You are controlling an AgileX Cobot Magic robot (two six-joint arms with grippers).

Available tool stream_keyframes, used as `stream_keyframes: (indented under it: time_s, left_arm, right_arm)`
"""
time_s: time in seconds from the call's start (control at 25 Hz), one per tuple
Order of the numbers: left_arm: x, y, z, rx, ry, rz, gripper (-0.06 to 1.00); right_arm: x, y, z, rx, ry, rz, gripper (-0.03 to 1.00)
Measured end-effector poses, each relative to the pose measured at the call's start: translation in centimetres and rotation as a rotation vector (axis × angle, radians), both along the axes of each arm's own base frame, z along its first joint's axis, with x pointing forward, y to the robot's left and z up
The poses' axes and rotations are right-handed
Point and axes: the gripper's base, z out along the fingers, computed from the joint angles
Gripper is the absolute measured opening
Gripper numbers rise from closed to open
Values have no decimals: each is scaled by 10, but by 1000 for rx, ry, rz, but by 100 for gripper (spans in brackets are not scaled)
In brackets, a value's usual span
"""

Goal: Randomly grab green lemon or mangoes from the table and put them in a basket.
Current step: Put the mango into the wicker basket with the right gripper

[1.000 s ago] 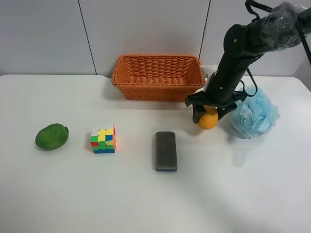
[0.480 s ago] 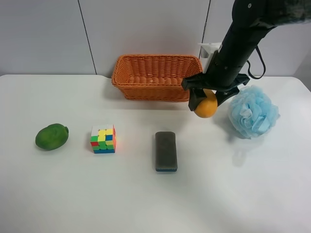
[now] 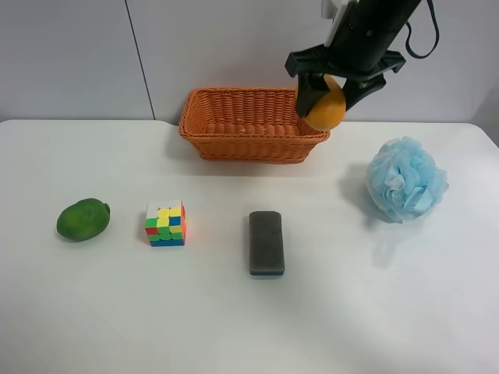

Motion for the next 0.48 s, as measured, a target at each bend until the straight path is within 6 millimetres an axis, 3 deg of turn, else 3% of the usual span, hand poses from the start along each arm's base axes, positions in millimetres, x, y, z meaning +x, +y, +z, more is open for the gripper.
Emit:
stream_keyframes:
  time_s: [0.16, 0.48]
  left_arm:
    - [0, 0, 0, 0, 0, 0, 99]
    - [0, 0, 0, 0, 0, 0, 99]
  right_arm:
    - [24, 10, 1, 9, -22, 4, 65]
    - [81, 31, -32, 18, -57, 3, 65]
